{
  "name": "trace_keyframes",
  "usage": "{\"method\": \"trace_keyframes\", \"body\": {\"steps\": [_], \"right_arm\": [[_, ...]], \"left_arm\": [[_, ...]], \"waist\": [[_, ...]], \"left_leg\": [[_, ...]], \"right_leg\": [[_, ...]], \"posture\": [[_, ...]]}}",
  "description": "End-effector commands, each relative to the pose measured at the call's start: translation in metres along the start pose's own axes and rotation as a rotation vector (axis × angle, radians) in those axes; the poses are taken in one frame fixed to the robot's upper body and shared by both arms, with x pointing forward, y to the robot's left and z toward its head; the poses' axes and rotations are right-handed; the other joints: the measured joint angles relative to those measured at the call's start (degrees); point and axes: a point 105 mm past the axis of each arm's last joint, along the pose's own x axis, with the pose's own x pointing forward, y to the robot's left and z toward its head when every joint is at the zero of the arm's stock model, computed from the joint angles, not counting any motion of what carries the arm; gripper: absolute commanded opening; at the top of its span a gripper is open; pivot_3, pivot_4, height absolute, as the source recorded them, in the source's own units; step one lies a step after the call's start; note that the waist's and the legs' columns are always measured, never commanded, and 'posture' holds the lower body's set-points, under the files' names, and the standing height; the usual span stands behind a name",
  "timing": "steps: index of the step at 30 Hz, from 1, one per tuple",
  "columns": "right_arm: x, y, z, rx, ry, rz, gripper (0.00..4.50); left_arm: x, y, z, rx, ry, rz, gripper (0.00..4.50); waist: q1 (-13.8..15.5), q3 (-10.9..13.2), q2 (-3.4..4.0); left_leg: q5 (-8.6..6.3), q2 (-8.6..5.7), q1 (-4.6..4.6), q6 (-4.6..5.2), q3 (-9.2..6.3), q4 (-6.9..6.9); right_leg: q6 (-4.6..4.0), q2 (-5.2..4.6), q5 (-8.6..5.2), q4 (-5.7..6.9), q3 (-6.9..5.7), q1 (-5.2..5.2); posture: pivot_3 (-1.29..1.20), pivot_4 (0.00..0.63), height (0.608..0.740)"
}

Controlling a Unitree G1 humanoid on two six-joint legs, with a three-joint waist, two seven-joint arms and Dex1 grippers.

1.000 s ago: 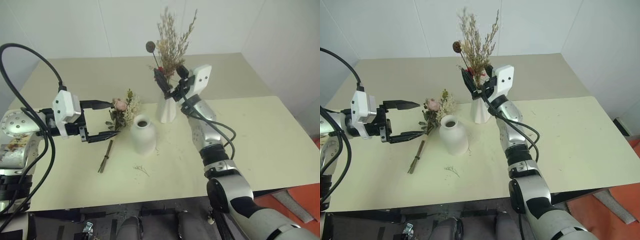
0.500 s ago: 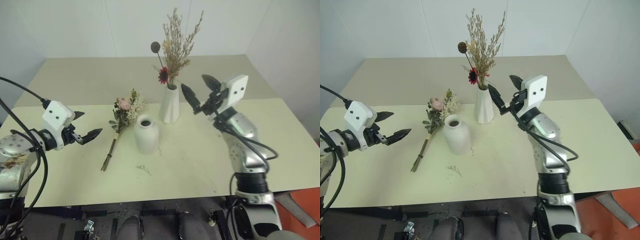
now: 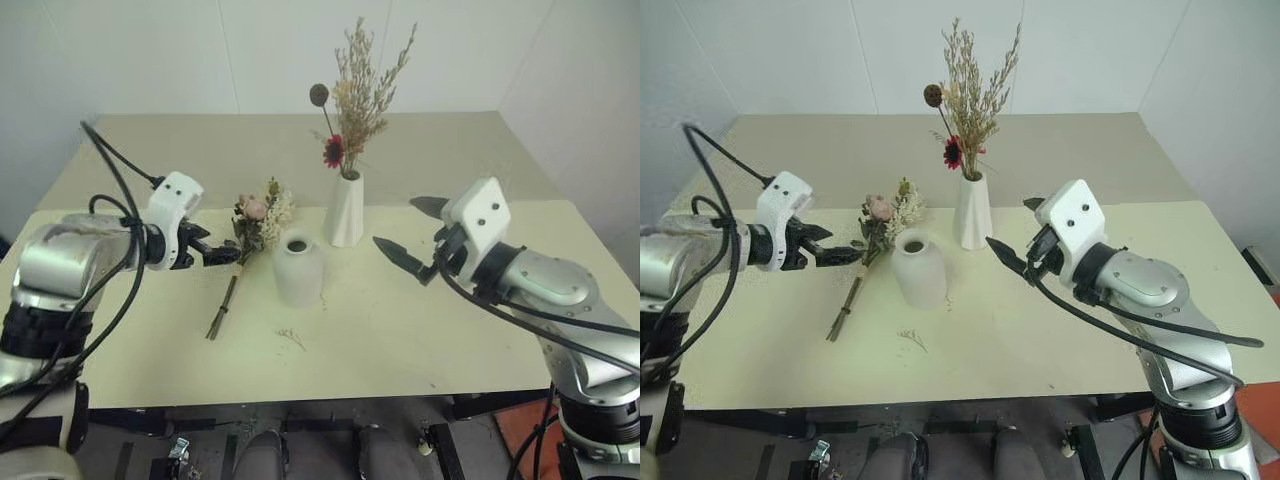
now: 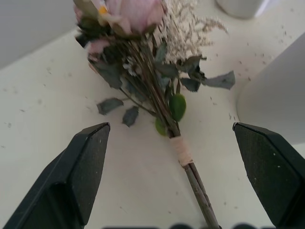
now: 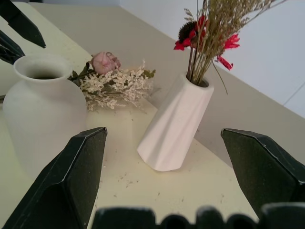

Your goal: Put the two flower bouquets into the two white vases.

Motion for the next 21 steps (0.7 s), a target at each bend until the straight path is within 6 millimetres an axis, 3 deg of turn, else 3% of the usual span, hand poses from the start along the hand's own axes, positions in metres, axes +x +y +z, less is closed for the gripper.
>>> {"method": "trace_keyframes", "body": {"steps": [1, 10, 20, 21], "right_arm": [[-0.008, -0.001, 0.014, -0.023, -0.02, -0.034, 4.49], [-0.013, 0.0, 0.023, -0.041, 0.01, 0.011, 4.49], [-0.013, -0.007, 0.018, -0.022, 0.046, -0.002, 4.49], [-0.012, -0.007, 0.017, -0.02, 0.047, 0.0, 4.5]], "left_arm": [[0.014, 0.001, -0.002, -0.014, 0.096, -0.009, 4.5], [0.049, -0.003, 0.003, -0.047, 0.213, -0.065, 4.5], [0.056, 0.003, 0.009, -0.116, 0.252, -0.085, 4.5], [0.056, 0.003, 0.01, -0.115, 0.255, -0.088, 4.32]], "waist": [[0.3, 0.0, 0.0], [0.6, 0.0, -0.01], [0.5, 0.0, -0.02], [0.5, 0.0, -0.02]], "left_leg": [[0.0, -0.01, 0.0, 0.0, 0.0, 0.01], [0.0, -0.03, -0.14, 0.01, -0.03, 0.05], [0.0, -0.04, -0.16, 0.02, -0.01, 0.06], [0.0, -0.04, -0.17, 0.02, -0.02, 0.06]], "right_leg": [[0.0, 0.0, 0.0, 0.0, -0.01, 0.0], [0.0, -0.01, 0.0, -0.03, -0.06, -0.02], [0.01, -0.02, -0.01, -0.05, -0.04, -0.02], [0.01, -0.02, -0.01, -0.06, -0.05, -0.02]], "posture": [[0.0, 0.15, 0.74], [0.0, 0.15, 0.74], [0.0, 0.15, 0.74], [0.0, 0.15, 0.74]]}}
